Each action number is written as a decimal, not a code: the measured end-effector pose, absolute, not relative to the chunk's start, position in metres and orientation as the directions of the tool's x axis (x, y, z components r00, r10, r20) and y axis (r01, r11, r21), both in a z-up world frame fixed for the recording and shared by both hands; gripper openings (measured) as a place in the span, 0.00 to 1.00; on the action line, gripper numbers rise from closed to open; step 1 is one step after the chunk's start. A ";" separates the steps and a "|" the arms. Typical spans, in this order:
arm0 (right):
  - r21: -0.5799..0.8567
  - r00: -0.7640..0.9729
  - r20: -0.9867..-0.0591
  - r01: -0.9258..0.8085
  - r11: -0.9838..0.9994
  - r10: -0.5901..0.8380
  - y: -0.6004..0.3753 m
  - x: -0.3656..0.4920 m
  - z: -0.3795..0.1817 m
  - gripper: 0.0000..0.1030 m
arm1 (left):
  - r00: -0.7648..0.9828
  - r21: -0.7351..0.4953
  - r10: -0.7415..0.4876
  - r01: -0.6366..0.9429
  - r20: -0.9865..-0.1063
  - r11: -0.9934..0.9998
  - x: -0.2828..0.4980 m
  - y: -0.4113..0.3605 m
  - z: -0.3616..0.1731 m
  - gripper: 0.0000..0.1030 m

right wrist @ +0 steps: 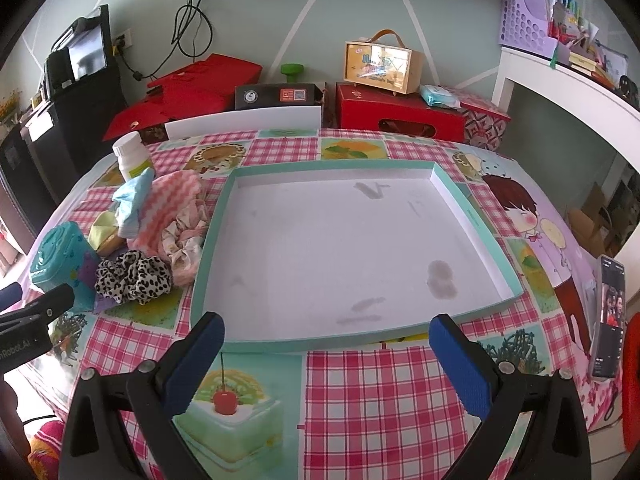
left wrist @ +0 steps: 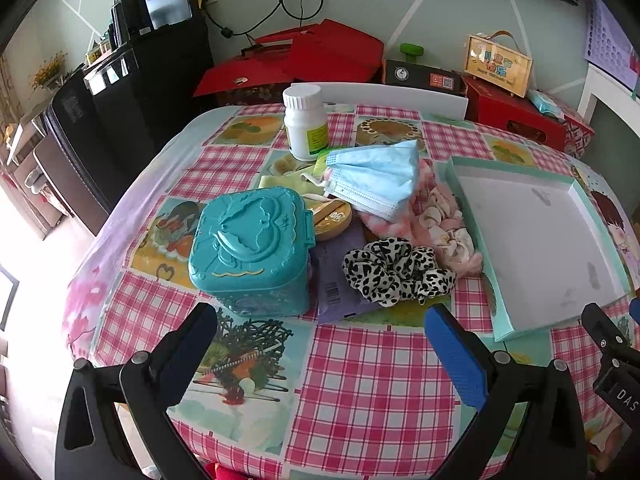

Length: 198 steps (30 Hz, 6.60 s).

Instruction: Organize soft objects

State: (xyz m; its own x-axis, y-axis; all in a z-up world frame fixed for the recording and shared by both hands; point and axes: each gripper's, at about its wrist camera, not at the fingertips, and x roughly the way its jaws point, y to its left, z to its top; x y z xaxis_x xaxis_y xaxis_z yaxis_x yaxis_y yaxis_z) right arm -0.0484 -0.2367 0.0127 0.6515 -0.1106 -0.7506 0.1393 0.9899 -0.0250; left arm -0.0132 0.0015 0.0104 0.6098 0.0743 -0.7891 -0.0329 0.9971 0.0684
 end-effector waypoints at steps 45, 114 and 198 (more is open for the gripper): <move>-0.022 0.649 -0.752 0.142 0.990 -0.110 -0.237 -0.047 0.012 1.00 | 0.597 0.058 0.077 -0.051 -0.798 0.997 -0.013 0.005 0.006 1.00; 0.384 0.518 -0.713 -0.277 0.881 0.474 -0.112 0.116 -0.008 0.20 | 0.243 -0.224 -0.268 0.193 -0.932 0.955 0.153 0.067 -0.009 1.00; 0.461 0.863 -0.405 -0.092 0.882 0.301 -0.278 0.036 0.112 0.07 | 0.539 -0.178 -0.304 0.273 -0.785 0.945 0.129 -0.054 0.116 0.45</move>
